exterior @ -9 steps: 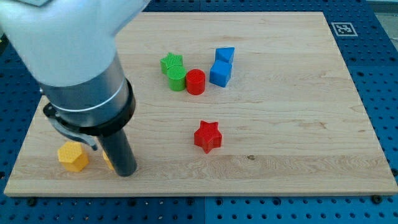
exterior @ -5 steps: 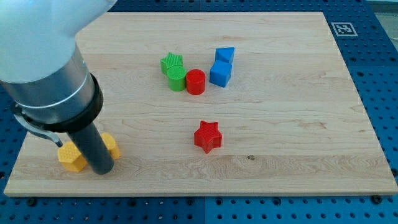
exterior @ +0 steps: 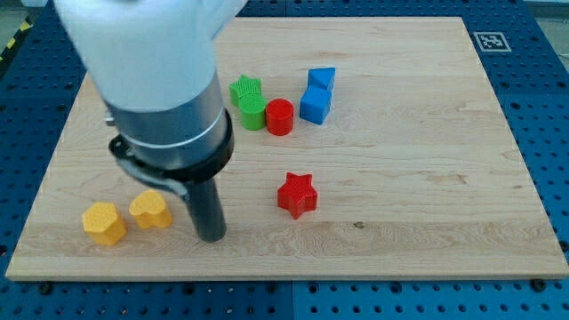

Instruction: Push the red star towards center

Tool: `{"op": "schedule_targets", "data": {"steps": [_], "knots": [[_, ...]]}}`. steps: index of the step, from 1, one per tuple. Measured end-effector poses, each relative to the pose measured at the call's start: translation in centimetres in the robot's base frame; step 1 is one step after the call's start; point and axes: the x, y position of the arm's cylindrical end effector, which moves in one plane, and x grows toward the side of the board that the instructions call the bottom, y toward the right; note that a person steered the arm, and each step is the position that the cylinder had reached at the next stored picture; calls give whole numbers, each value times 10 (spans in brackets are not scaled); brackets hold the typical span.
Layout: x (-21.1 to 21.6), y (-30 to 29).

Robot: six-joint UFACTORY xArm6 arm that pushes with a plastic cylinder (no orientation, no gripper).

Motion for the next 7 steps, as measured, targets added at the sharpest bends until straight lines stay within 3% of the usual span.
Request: {"op": "schedule_targets", "data": {"steps": [2,7], "knots": [[-28,61],[-14,171]]}}
